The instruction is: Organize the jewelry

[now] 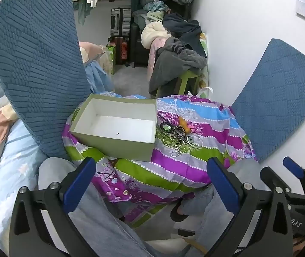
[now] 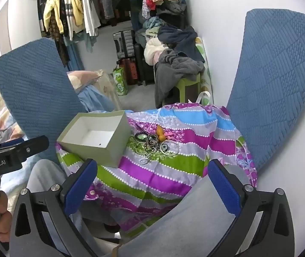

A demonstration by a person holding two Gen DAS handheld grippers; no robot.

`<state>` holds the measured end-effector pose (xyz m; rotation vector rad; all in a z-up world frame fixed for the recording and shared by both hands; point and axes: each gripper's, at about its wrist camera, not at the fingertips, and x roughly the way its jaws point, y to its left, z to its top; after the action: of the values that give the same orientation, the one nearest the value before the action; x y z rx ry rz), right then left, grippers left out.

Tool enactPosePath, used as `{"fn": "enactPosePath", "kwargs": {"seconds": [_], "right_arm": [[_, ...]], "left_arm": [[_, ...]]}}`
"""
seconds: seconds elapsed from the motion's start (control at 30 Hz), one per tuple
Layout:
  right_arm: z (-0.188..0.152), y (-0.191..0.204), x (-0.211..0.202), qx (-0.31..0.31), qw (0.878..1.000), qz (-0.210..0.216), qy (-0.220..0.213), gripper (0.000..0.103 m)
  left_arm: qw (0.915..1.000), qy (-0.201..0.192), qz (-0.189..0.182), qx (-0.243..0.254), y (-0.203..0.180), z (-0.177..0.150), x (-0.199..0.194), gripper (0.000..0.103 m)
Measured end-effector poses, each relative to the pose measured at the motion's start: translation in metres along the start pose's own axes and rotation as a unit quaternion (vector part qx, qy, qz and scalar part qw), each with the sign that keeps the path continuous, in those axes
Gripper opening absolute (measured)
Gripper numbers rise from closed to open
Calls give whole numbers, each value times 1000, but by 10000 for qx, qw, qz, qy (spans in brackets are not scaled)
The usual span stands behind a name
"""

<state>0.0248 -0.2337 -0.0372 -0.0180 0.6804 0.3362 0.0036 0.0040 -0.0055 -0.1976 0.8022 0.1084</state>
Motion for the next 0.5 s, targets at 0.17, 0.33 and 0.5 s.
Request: {"fn": "enactPosePath", "kwargs": {"seconds": [0.17,0.33,0.5], "right_arm": [[-1,-2,2,-27,10000,-24,53,103],[0,-3,2,-29,10000,-40,86,103],[-1,-3,1,-37,10000,2,80,103]], "left_arm": [[9999,-22,42,-96,6,-2,-2,103],[9999,-35,3,-110,6,-2,-6,103],[9999,-28,-12,-114,5,-4,-6,103]]}}
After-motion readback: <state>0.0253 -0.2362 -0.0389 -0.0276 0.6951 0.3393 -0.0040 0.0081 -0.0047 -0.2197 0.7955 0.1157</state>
